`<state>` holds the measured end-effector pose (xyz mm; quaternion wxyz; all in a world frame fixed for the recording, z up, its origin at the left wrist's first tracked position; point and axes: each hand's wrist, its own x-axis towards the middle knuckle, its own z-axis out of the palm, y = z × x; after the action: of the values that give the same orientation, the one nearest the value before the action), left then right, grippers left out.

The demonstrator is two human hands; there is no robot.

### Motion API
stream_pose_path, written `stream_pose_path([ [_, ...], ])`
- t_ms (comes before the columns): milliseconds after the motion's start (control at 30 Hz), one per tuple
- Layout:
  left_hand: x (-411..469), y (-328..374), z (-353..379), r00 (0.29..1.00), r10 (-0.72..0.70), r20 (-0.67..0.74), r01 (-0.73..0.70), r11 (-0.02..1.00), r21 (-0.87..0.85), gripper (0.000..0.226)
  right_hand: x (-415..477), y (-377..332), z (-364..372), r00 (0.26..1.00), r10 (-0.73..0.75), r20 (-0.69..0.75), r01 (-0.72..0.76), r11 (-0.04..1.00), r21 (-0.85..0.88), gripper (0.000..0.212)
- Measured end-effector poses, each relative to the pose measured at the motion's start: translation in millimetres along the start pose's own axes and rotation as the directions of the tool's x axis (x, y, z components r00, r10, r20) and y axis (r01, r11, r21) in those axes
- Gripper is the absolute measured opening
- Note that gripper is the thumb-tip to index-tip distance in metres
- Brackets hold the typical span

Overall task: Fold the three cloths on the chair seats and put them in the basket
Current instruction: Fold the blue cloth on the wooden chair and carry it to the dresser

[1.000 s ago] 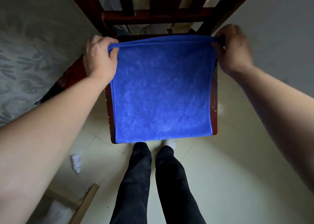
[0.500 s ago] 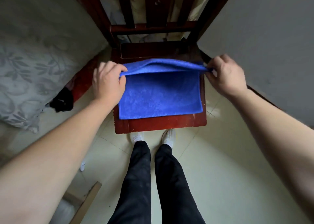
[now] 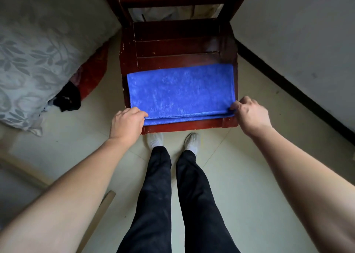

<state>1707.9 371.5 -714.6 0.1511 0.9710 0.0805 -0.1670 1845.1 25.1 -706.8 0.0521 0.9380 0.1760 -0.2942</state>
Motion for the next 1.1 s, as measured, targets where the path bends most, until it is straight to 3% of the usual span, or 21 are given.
stream_pose_path([
  [167, 5.9, 9.7, -16.0, 0.998, 0.005, -0.068, -0.001, 0.998, 0.07, 0.013, -4.2, -2.3, -11.9, 0.999, 0.018, -0.043, -0.017, 0.999, 0.033, 0.027],
  [233, 5.8, 10.0, -17.2, 0.996, 0.03, 0.079, -0.041, 0.989, 0.139, 0.019, -5.9, -2.9, -9.8, 0.999, -0.003, 0.044, 0.001, 0.999, 0.05, 0.028],
  [333, 8.5, 12.8, -16.8, 0.88, -0.039, 0.474, -0.059, 0.98, 0.19, 0.027, -3.6, -2.2, -7.9, 0.96, -0.018, 0.279, 0.003, 0.999, 0.053, 0.03],
  [433, 16.7, 20.5, -16.8, 0.879, -0.102, 0.466, 0.007, 0.98, 0.201, 0.027, 1.2, -7.5, -8.4, 0.96, 0.066, 0.273, -0.117, 0.978, 0.176, 0.028],
  [500, 27.7, 28.3, -14.6, 0.92, -0.089, 0.382, 0.005, 0.977, 0.214, 0.032, 7.6, -13.2, -10.3, 0.955, 0.202, 0.216, -0.269, 0.898, 0.35, 0.028],
  [567, 36.4, 37.9, -13.2, 0.975, 0.016, 0.224, -0.056, 0.983, 0.177, 0.034, 13.8, -18.5, -15.3, 0.905, 0.359, 0.229, -0.426, 0.752, 0.503, 0.031],
  [667, 56.2, 56.1, -9.7, 0.972, 0.136, 0.194, -0.167, 0.975, 0.15, 0.076, 24.6, -19.4, -19.8, 0.815, 0.473, 0.336, -0.571, 0.551, 0.609, 0.045],
  [733, 71.4, 68.1, -3.9, 0.95, 0.145, 0.277, -0.201, 0.962, 0.184, 0.107, 29.3, -19.4, -18.2, 0.8, 0.454, 0.393, -0.589, 0.467, 0.66, 0.04],
  [833, 91.2, 75.9, 7.3, 0.924, 0.122, 0.363, -0.226, 0.939, 0.258, 0.131, 33.9, -17.6, -14.1, 0.796, 0.394, 0.459, -0.586, 0.316, 0.746, 0.02],
  [967, 111.7, 74.3, 15.1, 0.921, 0.107, 0.375, -0.227, 0.929, 0.292, 0.144, 38.9, -13.6, -14.0, 0.806, 0.311, 0.504, -0.566, 0.154, 0.81, 0.015],
  [1100, 129.4, 74.9, 10.2, 0.926, 0.124, 0.356, -0.231, 0.934, 0.274, 0.147, 48.8, -7.6, -16.8, 0.828, 0.353, 0.436, -0.483, 0.055, 0.874, 0.014],
])
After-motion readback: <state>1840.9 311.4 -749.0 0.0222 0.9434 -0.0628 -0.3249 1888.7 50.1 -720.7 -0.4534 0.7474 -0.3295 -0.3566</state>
